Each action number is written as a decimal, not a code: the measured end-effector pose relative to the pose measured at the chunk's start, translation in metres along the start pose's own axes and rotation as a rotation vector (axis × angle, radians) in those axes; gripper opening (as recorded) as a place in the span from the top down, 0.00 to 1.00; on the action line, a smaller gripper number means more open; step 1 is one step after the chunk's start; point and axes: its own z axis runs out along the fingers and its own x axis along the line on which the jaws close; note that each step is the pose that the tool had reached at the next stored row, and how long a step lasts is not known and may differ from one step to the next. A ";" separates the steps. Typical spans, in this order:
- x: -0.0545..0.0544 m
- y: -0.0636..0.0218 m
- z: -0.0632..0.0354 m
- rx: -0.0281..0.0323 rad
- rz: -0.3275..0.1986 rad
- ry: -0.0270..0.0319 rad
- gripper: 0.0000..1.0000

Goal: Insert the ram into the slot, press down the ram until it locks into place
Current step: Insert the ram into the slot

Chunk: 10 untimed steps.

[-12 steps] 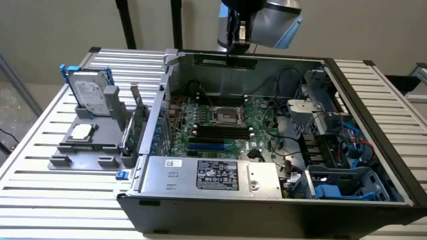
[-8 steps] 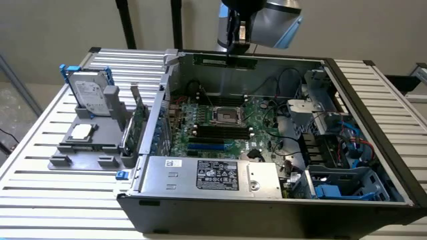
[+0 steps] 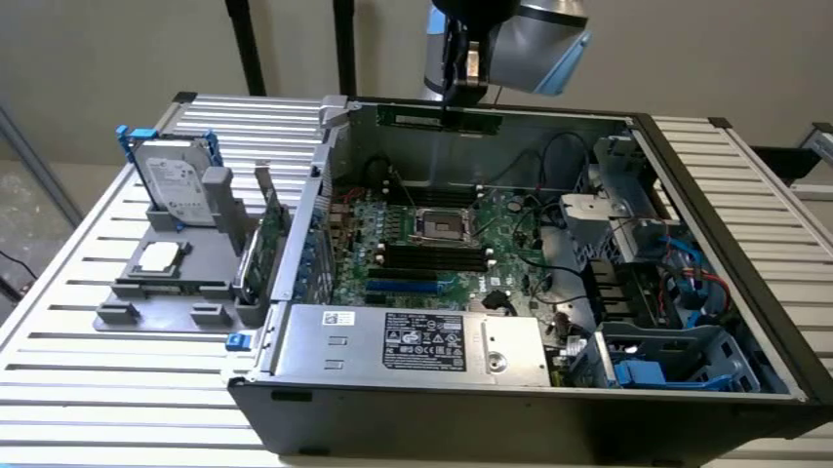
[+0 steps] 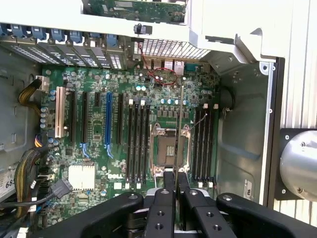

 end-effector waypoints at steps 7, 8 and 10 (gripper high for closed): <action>0.000 0.0000 0.0000 0.0000 0.000 -0.0029 0.86; 0.000 0.0000 0.0000 0.0001 0.000 -0.0030 0.86; 0.000 0.0000 0.0000 0.0001 0.000 -0.0031 0.86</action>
